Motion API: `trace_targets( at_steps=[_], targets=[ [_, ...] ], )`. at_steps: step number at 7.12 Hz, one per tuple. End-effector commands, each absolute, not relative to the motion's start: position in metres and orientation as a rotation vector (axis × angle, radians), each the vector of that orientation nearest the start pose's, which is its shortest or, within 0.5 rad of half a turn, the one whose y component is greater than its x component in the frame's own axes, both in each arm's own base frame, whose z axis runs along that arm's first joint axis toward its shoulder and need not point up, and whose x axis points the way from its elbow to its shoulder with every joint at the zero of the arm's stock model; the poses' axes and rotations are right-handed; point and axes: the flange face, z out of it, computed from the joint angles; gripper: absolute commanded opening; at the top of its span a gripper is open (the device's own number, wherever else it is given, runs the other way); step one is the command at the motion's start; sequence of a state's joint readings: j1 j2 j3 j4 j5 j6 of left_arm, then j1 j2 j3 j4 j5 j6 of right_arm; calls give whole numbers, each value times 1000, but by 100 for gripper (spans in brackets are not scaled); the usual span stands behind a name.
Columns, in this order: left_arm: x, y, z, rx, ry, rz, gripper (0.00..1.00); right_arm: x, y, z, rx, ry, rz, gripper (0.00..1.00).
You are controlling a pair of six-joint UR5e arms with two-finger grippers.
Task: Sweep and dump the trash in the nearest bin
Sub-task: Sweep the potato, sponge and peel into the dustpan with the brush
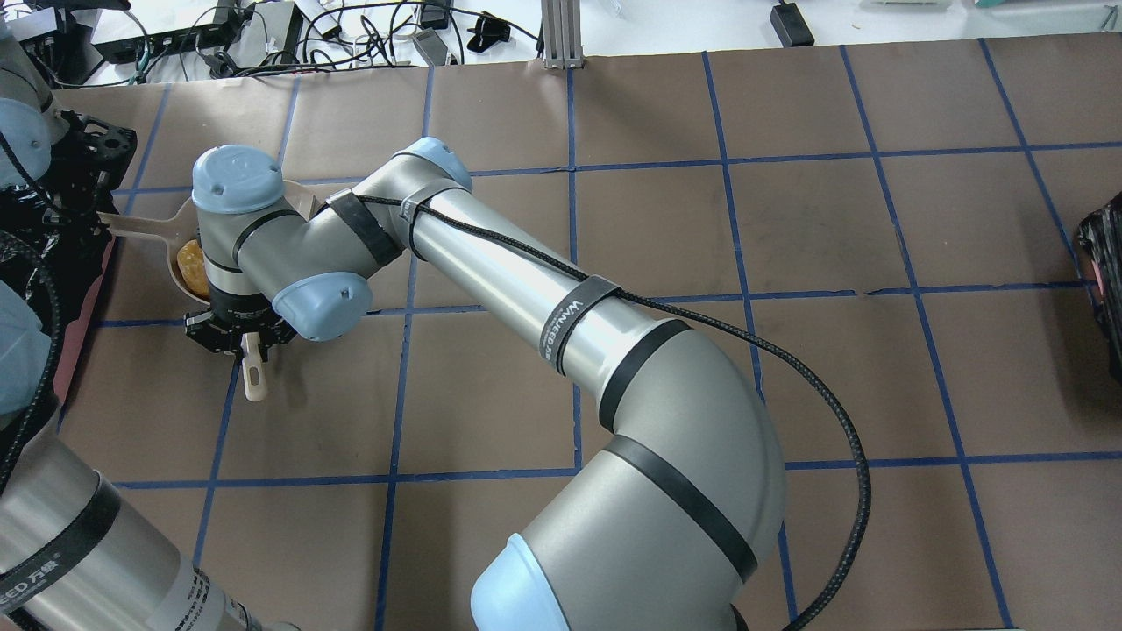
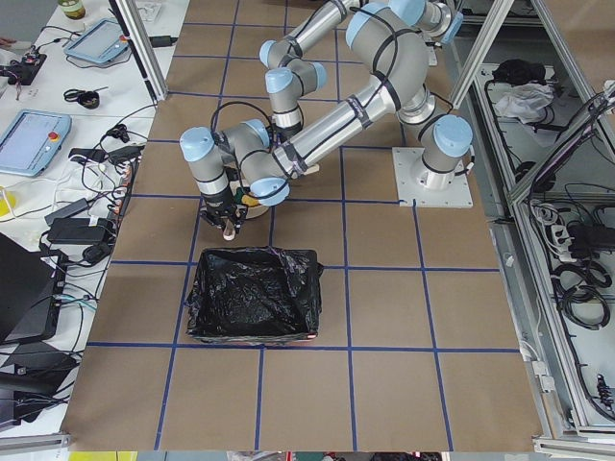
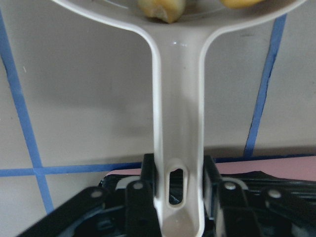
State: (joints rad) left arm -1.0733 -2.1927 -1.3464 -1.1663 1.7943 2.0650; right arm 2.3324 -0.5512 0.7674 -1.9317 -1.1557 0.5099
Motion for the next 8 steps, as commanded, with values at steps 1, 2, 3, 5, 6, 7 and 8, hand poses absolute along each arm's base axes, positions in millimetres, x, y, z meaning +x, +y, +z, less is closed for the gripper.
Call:
trace_targets(
  at_steps=[1,2,3,5,6,7,8],
  targets=[
    [240,-675,255,2165,2171,317,8,682,-505,266,-144,2788,235,0],
    [240,-675,254,2168,2171,316,8,667,-503,273,-68,2812,268,0],
    [240,-675,255,2169,2168,315,8,652,-501,273,-52,2838,311,0],
    [240,-675,254,2177,2163,317,8,611,-522,293,27,2885,343,0],
    [240,-675,255,2176,2162,316,8,572,-538,308,97,2922,420,0],
    [239,-675,260,2171,2159,307,8,541,-539,301,100,3017,415,0],
    [240,-673,275,2172,2156,273,7,514,-521,298,107,3082,420,0]
  ],
)
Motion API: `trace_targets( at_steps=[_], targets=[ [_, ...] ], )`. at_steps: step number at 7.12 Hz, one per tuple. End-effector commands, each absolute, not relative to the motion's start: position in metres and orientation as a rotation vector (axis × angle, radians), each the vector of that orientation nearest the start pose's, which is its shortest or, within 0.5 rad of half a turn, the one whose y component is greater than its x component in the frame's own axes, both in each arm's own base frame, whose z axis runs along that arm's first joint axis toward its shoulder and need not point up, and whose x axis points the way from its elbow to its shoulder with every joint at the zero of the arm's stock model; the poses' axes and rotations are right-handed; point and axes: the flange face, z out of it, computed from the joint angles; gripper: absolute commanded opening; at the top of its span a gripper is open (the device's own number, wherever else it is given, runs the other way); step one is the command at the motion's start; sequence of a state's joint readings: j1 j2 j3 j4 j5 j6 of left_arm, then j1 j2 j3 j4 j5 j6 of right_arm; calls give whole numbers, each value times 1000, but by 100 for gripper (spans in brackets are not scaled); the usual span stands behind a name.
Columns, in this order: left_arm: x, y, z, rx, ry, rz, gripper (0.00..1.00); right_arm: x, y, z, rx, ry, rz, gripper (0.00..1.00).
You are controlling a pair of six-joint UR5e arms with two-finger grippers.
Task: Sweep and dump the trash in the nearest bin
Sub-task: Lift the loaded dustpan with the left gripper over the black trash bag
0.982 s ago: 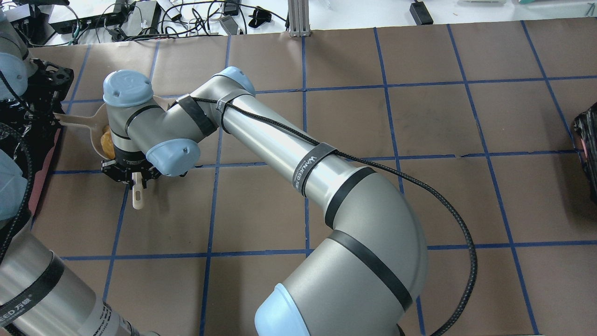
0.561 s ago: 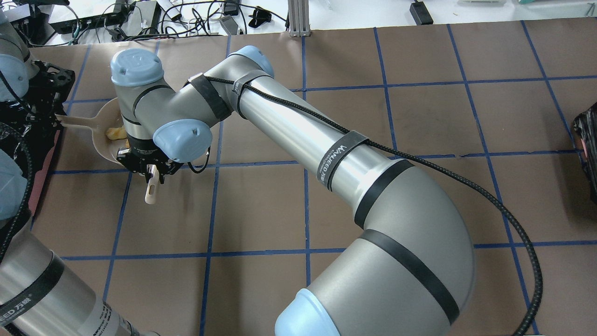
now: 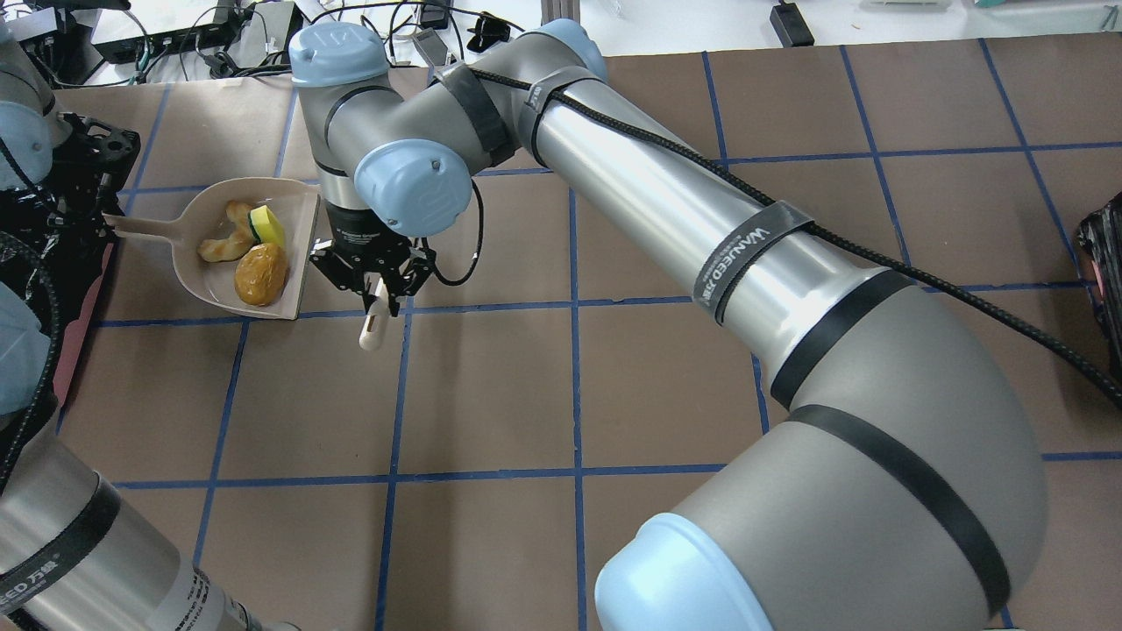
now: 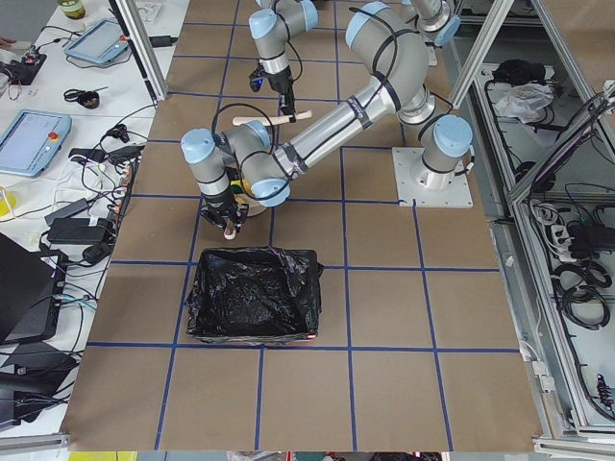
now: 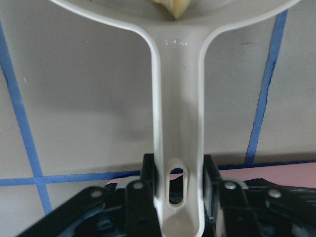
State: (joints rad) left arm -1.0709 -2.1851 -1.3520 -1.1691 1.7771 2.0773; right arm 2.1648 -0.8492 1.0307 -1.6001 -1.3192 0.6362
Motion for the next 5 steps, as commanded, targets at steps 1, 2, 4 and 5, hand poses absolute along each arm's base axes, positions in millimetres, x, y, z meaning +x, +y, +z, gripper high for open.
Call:
trace_targets(
  at_steps=[1,2,4,5],
  targets=[
    [244,-670,292,-2282,-2262,-273,5,484,-498,294,95,3089,464,0],
    [252,-659,312,-2239,-2257,-229,4,459,-472,293,67,3089,433,0],
    [275,-642,359,-2201,-2288,-196,3,411,-401,286,-74,3104,399,0],
    [293,-631,378,-2176,-2323,-157,3,392,-369,286,-86,3104,407,0]
  ],
)
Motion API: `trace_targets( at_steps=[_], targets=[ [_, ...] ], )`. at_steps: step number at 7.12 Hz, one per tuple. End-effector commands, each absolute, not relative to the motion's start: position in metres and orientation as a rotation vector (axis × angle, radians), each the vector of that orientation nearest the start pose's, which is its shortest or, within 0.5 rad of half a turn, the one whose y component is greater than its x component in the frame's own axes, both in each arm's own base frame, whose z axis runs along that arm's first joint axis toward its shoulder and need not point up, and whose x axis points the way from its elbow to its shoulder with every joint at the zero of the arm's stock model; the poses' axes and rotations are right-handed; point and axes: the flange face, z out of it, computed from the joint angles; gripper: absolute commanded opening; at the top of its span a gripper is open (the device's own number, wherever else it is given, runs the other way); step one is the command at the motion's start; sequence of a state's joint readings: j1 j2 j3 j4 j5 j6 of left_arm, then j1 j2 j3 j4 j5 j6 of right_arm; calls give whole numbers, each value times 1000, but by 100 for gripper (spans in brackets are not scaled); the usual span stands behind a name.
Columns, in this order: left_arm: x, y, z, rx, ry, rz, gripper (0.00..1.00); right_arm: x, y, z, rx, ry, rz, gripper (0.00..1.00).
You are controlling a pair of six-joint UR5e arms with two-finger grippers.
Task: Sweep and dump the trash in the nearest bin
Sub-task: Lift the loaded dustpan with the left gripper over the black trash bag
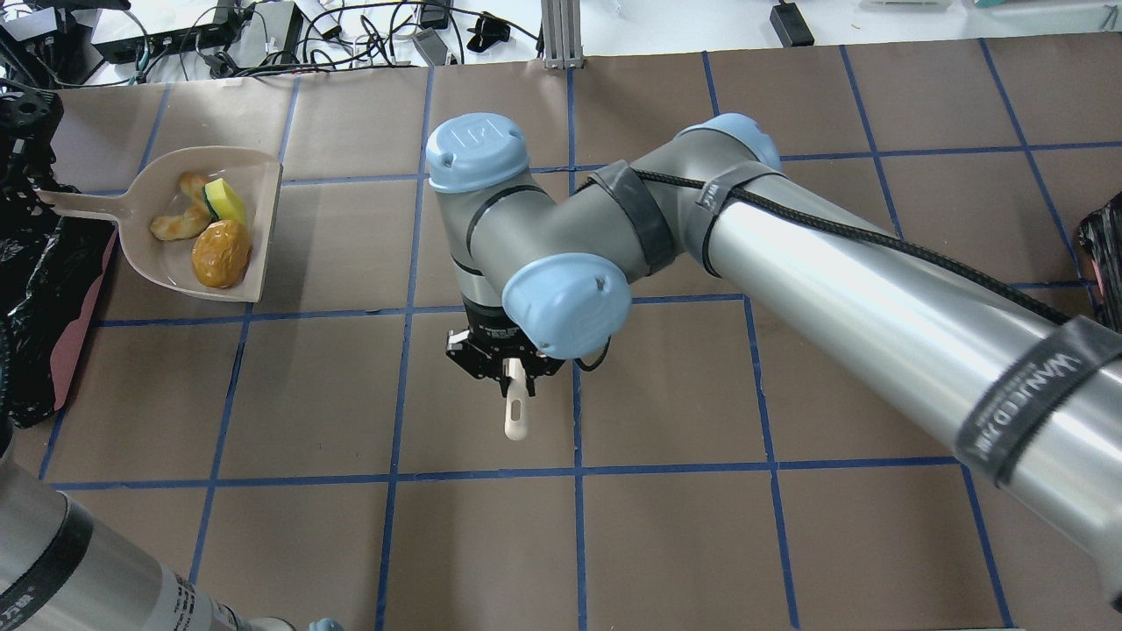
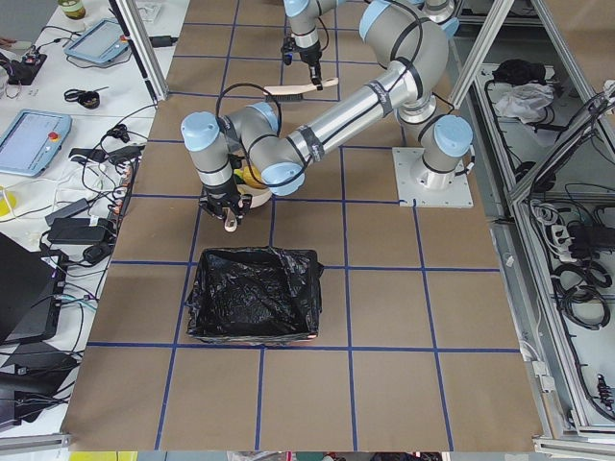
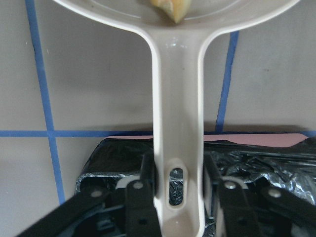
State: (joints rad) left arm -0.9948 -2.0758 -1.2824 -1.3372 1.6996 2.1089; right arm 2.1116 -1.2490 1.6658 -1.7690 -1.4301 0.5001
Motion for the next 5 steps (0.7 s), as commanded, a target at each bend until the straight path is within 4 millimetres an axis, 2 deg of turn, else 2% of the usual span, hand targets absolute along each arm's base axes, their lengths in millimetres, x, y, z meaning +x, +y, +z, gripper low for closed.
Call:
trace_targets(
  at_steps=[1,2,5],
  targets=[
    [316,-614,395,2135,2246,157,3,379,-347,284,-89,3103,393,0],
    [341,-599,415,2131,2249,158,3,370,-337,272,-71,3103,410,0],
    [410,-578,440,2154,2199,109,1,361,-334,250,-4,3086,399,0]
  ],
)
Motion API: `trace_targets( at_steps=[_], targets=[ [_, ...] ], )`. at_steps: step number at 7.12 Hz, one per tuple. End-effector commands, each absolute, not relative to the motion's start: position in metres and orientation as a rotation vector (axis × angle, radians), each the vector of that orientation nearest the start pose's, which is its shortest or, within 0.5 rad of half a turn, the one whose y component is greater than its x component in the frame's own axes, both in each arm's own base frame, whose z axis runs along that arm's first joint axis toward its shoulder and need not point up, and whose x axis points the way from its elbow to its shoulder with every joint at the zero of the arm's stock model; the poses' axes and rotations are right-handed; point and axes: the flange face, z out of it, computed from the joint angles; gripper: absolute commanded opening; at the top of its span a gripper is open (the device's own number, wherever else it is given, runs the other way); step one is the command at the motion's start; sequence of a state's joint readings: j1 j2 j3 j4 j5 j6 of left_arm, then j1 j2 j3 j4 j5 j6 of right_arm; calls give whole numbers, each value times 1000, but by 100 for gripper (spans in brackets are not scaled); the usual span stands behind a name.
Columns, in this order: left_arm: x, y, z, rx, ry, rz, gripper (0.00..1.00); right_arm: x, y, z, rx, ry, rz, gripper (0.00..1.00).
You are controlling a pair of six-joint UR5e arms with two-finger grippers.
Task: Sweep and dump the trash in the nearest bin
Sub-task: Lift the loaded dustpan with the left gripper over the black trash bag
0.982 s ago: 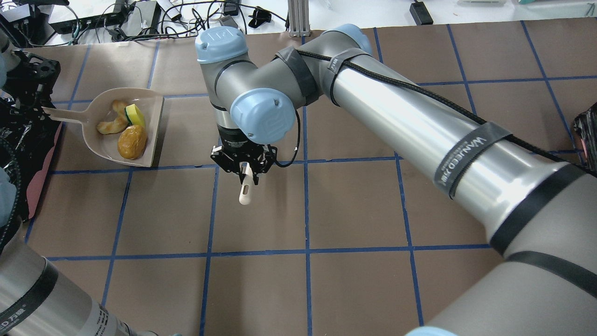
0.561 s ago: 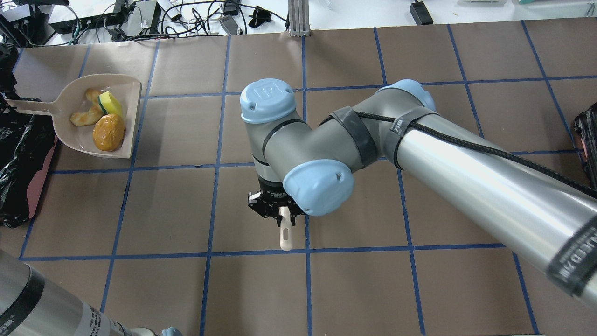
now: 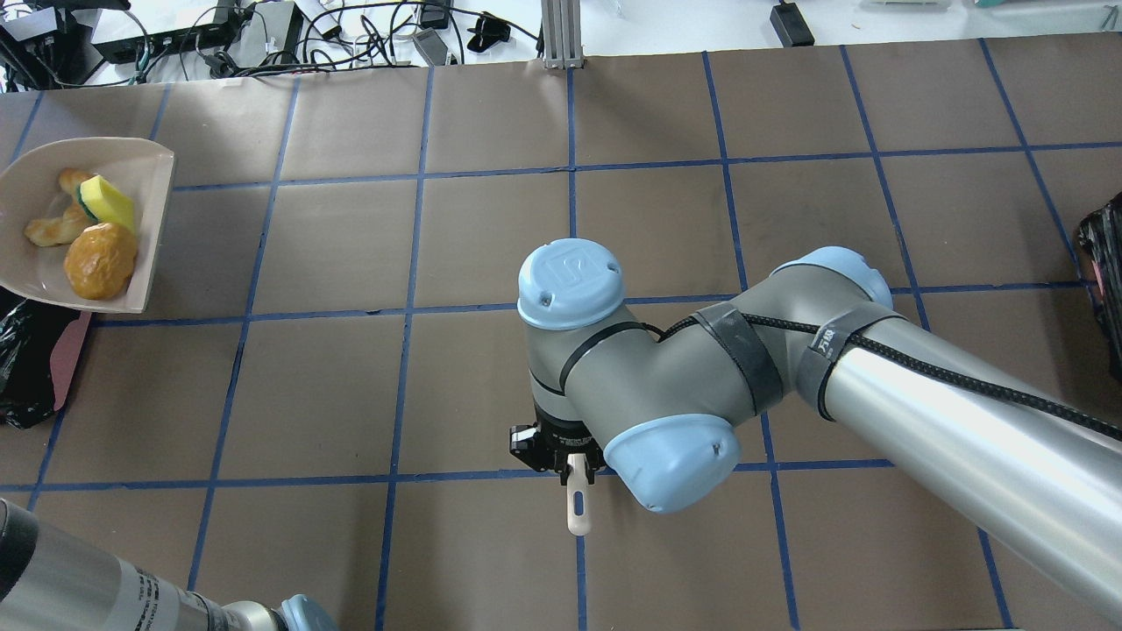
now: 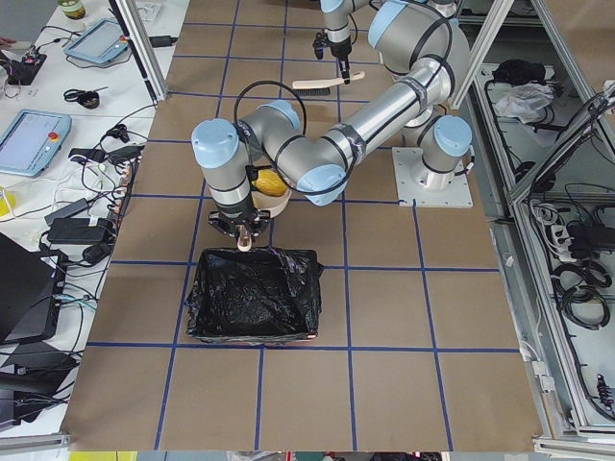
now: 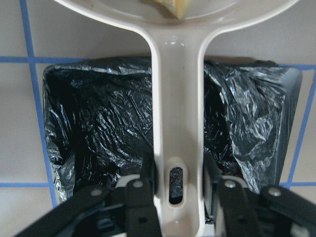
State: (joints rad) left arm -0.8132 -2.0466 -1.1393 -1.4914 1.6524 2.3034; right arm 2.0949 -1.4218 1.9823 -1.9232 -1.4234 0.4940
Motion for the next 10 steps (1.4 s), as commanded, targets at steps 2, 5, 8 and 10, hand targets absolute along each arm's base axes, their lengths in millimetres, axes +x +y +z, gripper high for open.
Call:
trace_targets(
  at_steps=[2,5,8,10],
  targets=[
    [457,-571,455,2138,2153,119,0,361,-336,246,45,3088,410,0],
    [508,-570,459,2074,2146,139,0,362,-339,238,31,3088,416,0],
    [553,-579,453,2010,2143,156,0,366,-342,238,30,3078,375,16],
    [562,-576,460,1962,2128,278,0,367,-348,221,39,3087,402,74]
  ],
)
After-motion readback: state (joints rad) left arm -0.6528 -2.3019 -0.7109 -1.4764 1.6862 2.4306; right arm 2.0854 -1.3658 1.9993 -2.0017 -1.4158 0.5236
